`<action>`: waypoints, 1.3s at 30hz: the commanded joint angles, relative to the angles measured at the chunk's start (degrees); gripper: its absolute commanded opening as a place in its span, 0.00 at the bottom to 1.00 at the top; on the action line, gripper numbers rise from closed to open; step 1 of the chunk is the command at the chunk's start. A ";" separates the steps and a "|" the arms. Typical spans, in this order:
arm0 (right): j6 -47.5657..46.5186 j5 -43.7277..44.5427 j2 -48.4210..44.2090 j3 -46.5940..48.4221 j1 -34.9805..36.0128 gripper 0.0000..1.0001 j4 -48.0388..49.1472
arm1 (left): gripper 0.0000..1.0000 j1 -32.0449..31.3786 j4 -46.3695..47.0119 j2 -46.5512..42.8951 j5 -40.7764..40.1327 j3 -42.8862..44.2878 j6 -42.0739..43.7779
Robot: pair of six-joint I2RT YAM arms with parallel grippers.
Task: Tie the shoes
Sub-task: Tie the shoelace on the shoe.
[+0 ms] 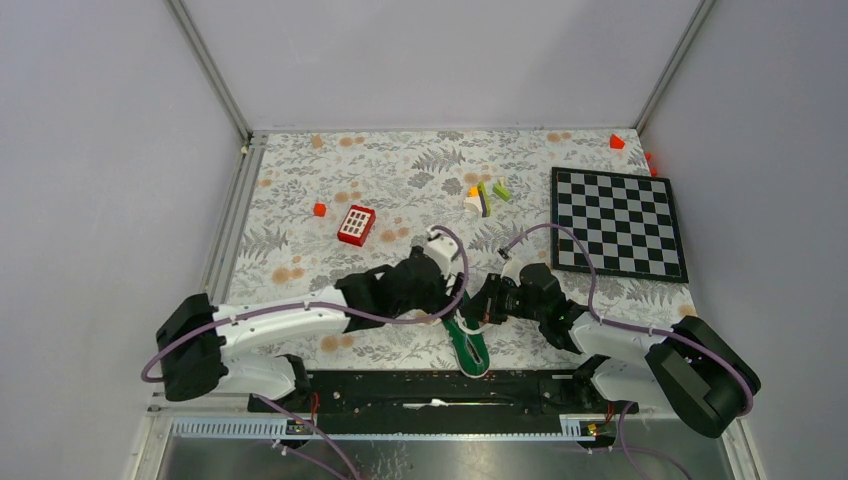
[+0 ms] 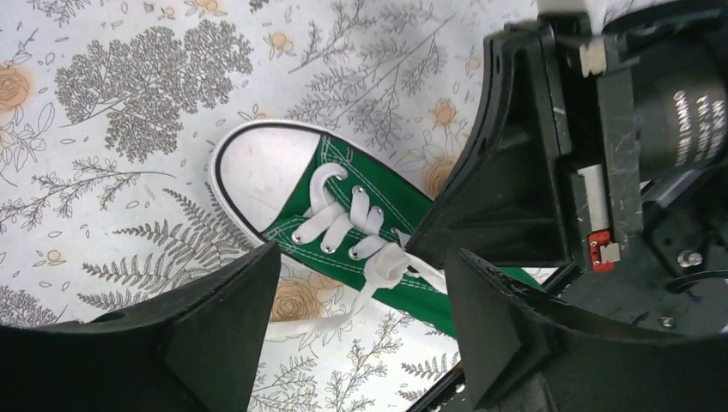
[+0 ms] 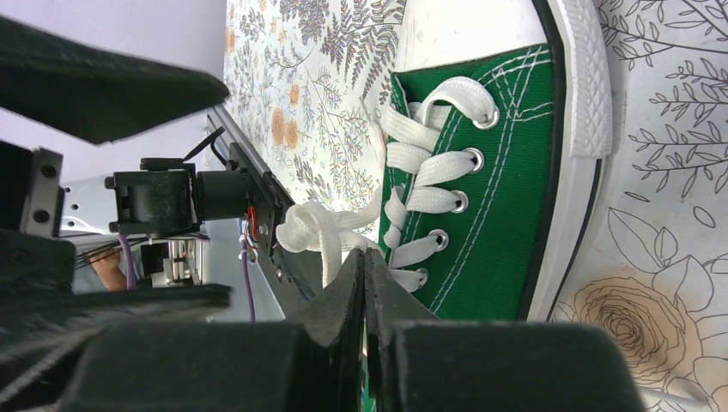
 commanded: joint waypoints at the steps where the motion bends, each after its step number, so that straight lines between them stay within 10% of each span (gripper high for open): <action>1: -0.21 -0.59 0.68 1.01 0.65 0.00 1.09 | 0.75 -4.10 -6.56 3.63 -9.93 6.43 -0.83; 39: -0.01 -0.22 -0.29 0.51 0.72 0.00 1.00 | 0.45 -8.40 -15.15 15.56 -11.42 17.12 -0.95</action>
